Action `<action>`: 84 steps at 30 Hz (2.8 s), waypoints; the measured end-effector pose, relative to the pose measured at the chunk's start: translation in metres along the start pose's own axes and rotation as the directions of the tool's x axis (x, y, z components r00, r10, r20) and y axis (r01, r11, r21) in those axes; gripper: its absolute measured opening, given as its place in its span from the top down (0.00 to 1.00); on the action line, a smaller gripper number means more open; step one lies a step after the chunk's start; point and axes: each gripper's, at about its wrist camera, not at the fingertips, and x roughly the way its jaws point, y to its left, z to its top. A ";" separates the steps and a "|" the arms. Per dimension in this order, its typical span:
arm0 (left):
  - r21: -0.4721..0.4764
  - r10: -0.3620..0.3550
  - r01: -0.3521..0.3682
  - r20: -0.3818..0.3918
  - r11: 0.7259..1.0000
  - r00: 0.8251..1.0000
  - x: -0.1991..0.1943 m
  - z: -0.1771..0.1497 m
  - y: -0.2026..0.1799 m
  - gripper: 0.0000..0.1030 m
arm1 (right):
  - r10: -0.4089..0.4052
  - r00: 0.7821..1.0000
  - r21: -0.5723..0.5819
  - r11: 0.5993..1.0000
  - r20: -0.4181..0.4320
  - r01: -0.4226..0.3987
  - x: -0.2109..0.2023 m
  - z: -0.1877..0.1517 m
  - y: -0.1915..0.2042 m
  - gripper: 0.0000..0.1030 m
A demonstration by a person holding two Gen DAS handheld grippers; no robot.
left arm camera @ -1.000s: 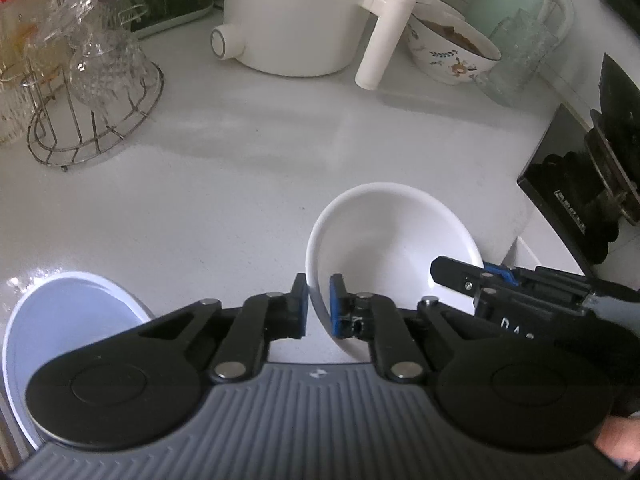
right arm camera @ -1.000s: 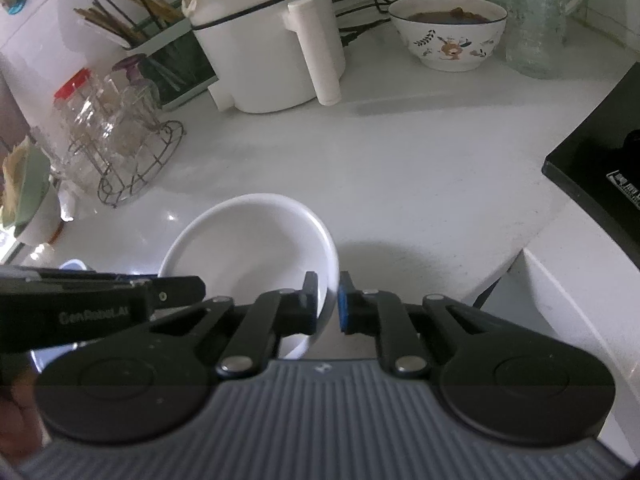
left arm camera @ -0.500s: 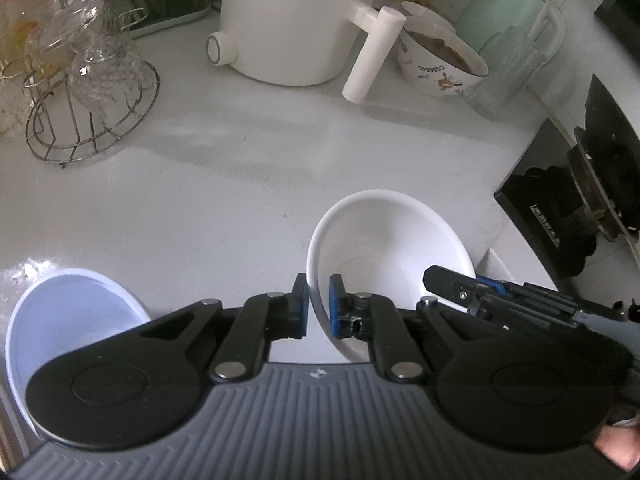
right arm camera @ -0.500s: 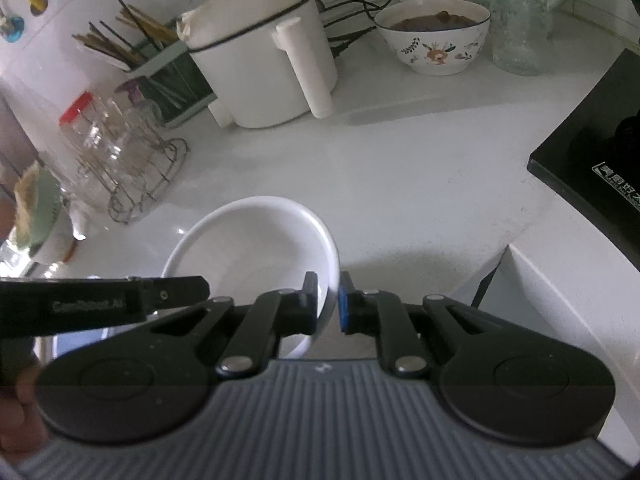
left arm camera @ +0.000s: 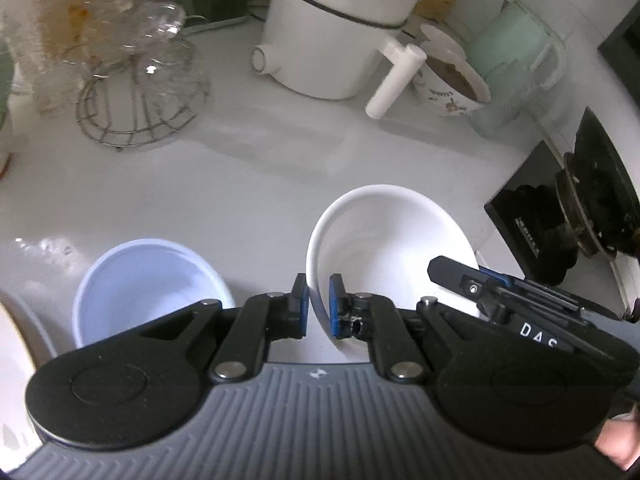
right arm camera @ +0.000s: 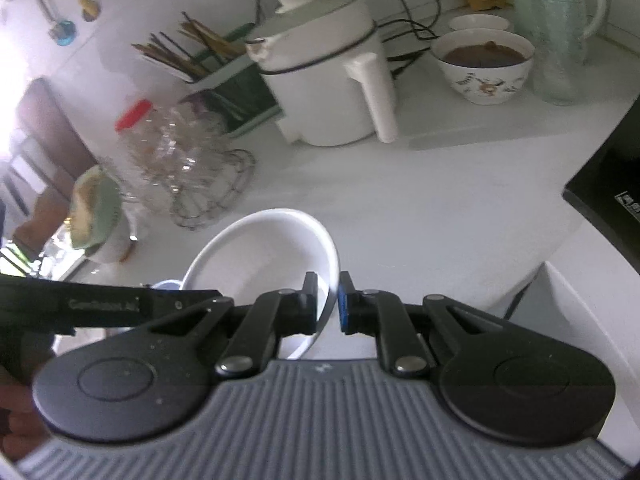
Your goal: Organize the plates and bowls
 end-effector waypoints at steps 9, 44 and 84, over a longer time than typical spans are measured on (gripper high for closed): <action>-0.027 0.015 -0.013 0.068 1.000 0.998 -0.037 0.000 0.012 0.88 | 0.055 0.998 -0.020 0.998 0.017 -0.055 -0.012 0.009 0.023 0.88; -0.216 0.210 -0.193 0.061 0.957 0.976 -0.047 -0.027 0.112 0.88 | 0.137 0.972 -0.333 0.922 -0.193 -0.196 0.072 -0.001 0.118 0.86; -0.309 0.179 -0.152 0.060 0.939 0.982 -0.049 -0.038 0.138 0.50 | 0.224 0.902 0.025 0.973 -0.368 -0.231 0.125 -0.021 0.082 0.71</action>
